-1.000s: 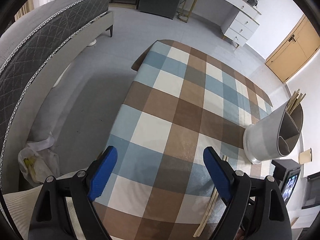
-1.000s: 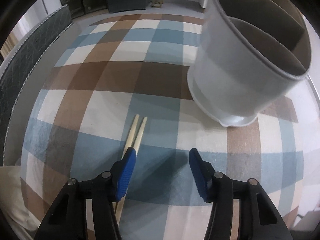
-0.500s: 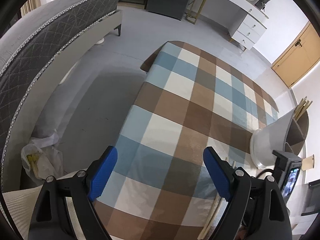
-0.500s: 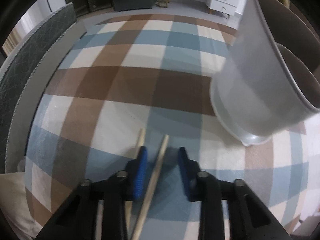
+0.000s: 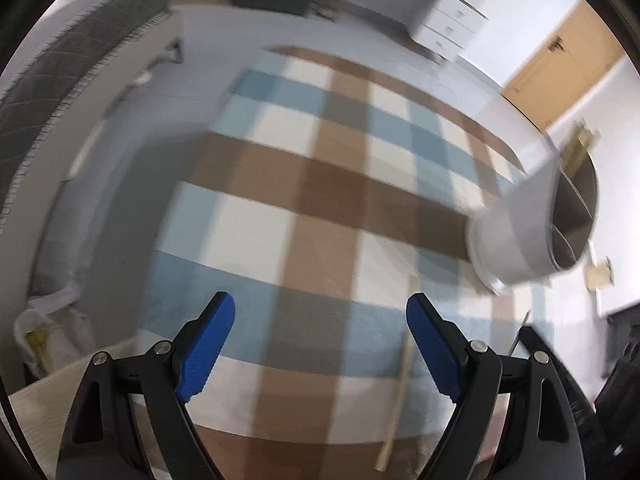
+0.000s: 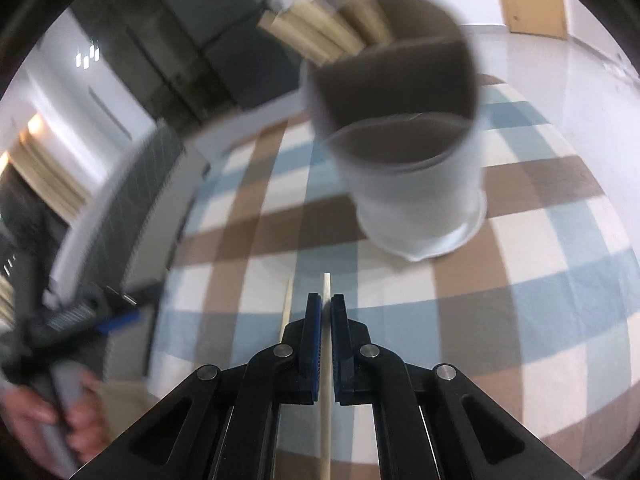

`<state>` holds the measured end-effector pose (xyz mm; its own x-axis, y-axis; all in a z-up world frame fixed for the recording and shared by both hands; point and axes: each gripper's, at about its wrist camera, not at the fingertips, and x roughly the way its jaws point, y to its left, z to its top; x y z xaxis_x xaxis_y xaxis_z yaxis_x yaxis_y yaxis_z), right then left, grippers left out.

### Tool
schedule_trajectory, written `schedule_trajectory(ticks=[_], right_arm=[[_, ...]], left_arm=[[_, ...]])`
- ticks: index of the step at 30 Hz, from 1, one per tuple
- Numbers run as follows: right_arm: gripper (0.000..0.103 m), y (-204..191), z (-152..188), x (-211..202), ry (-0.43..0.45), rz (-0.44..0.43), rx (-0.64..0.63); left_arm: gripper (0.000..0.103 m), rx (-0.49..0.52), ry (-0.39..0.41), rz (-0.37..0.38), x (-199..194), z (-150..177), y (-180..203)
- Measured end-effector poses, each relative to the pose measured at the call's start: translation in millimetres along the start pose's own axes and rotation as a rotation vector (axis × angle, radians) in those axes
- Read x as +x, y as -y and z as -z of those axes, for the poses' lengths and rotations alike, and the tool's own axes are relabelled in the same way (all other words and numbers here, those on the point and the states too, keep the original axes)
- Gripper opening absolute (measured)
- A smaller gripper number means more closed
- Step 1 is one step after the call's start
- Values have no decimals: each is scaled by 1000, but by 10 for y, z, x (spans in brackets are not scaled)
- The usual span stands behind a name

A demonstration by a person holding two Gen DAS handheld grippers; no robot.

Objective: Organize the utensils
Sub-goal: 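Lower the left gripper and grasp the last chopstick while the right gripper holds its own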

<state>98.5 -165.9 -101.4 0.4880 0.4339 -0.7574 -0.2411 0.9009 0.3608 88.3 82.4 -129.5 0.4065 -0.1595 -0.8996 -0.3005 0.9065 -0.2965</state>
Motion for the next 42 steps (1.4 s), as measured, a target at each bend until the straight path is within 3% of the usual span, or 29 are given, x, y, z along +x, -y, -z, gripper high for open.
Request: schedule_trajectory(ticks=[3,8,14,17,20,23,24,27,29,36,42], right_arm=[[4,115,-26,-189,64,-51,45],[4,253,-45,-332,116,-97,83],[4,463,-31,-540,168,-95,112],[4,588,-17,-624,177,-103,150],[4,686,-39,-653,187,-110,193],[4,715,-47,-699,197,-110,202],[4,724,-40,-727,200,-111,200],[4,716,-35,-764,214,-95,183],[4,712,-29,-776,220,-85,173],[4,573,12,-878,255,-68,110],[3,223,92,-991,287,-52,-31]], left_arm=[[84,72,-31,16,105,73,194],[84,161,-40,-24,270,138,491],[82,231,-88,-135,624,127,762],[66,254,-142,-180,794,150,846],[52,298,-129,-209,824,163,988],[21,309,-127,-201,823,145,1121],[2,318,-132,-190,833,137,1169],[1,327,-135,-179,828,144,1225],[1,317,-103,-146,736,156,1216],[1,287,159,8,-105,331,1069],[1,289,283,99,-581,545,1065]])
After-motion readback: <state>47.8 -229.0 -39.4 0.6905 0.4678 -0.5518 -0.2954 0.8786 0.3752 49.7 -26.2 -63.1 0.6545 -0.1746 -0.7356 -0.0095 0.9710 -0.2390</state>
